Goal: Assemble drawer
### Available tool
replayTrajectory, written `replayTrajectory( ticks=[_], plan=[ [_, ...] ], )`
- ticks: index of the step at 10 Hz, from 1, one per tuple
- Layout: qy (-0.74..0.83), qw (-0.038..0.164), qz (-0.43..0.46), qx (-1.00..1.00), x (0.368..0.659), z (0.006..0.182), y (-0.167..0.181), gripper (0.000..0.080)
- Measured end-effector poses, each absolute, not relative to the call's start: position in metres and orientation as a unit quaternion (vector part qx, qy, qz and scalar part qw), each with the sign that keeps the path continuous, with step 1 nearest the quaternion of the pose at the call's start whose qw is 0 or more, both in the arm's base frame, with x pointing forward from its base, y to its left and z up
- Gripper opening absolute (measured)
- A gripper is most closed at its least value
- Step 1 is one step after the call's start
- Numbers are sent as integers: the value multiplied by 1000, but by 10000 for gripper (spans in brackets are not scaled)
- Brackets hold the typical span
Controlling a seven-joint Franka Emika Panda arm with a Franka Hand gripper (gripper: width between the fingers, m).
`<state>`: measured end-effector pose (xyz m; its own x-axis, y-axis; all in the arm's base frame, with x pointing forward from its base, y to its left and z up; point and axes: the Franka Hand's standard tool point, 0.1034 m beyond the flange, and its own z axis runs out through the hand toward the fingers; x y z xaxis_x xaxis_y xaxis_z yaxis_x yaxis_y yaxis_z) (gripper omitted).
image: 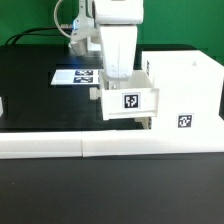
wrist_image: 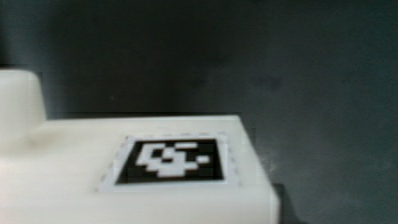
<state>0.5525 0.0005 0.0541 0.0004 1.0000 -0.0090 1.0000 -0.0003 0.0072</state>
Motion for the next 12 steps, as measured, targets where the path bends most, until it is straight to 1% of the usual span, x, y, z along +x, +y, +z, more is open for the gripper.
replayTrajectory(
  ticks=[6, 8, 12],
  plan=[
    [699, 5, -1, 715, 550, 53, 9, 42],
    [709, 8, 4, 705, 552, 52, 4, 42],
    [708, 8, 4, 706, 551, 51, 2, 42]
  ],
)
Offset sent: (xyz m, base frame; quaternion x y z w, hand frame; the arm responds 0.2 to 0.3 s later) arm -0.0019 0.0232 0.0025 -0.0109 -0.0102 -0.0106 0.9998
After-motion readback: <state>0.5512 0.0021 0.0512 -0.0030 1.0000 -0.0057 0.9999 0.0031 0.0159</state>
